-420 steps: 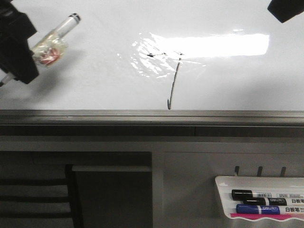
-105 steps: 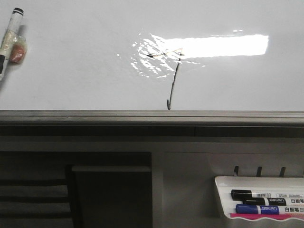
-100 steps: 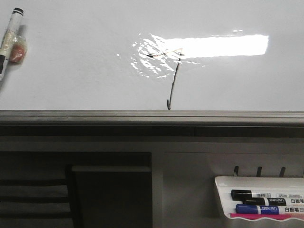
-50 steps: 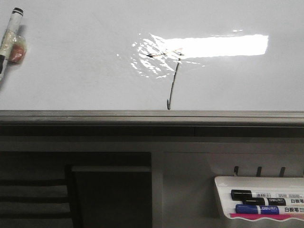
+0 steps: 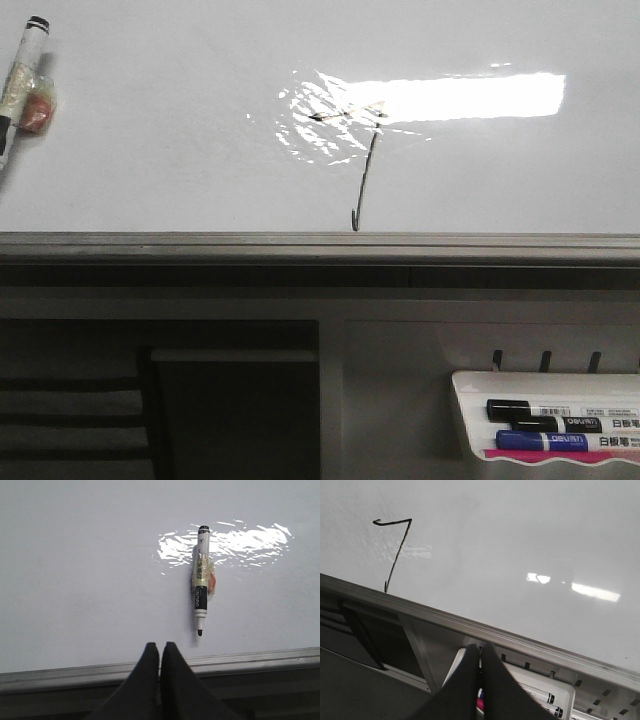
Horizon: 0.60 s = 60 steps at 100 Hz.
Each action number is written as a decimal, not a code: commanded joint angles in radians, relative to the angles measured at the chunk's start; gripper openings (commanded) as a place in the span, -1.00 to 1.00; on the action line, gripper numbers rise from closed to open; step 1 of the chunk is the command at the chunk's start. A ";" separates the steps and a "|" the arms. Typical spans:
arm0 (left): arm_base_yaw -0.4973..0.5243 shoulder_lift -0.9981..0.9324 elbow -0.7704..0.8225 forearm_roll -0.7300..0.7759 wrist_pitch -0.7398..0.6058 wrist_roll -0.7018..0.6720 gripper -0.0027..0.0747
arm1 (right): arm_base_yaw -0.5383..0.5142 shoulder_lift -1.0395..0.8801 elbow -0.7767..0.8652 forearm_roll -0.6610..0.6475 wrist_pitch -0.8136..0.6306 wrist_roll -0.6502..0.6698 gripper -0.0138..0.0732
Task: Write number 7 on whiteboard
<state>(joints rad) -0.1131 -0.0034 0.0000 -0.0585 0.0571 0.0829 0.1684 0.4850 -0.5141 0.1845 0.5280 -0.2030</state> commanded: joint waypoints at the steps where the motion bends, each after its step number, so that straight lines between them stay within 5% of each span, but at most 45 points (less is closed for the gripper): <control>1: 0.001 -0.031 0.034 -0.010 -0.075 -0.010 -0.98 | -0.006 0.003 -0.027 0.000 -0.070 0.003 -0.79; 46: 0.001 -0.031 0.034 -0.010 -0.075 -0.010 -0.98 | -0.006 -0.026 -0.013 0.000 -0.079 0.003 -0.79; 60: 0.001 -0.031 0.034 -0.010 -0.075 -0.010 -0.98 | -0.061 -0.176 0.112 -0.004 -0.267 -0.002 -0.79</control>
<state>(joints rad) -0.1131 -0.0034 0.0000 -0.0585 0.0590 0.0829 0.1441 0.3842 -0.4475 0.1845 0.4555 -0.2030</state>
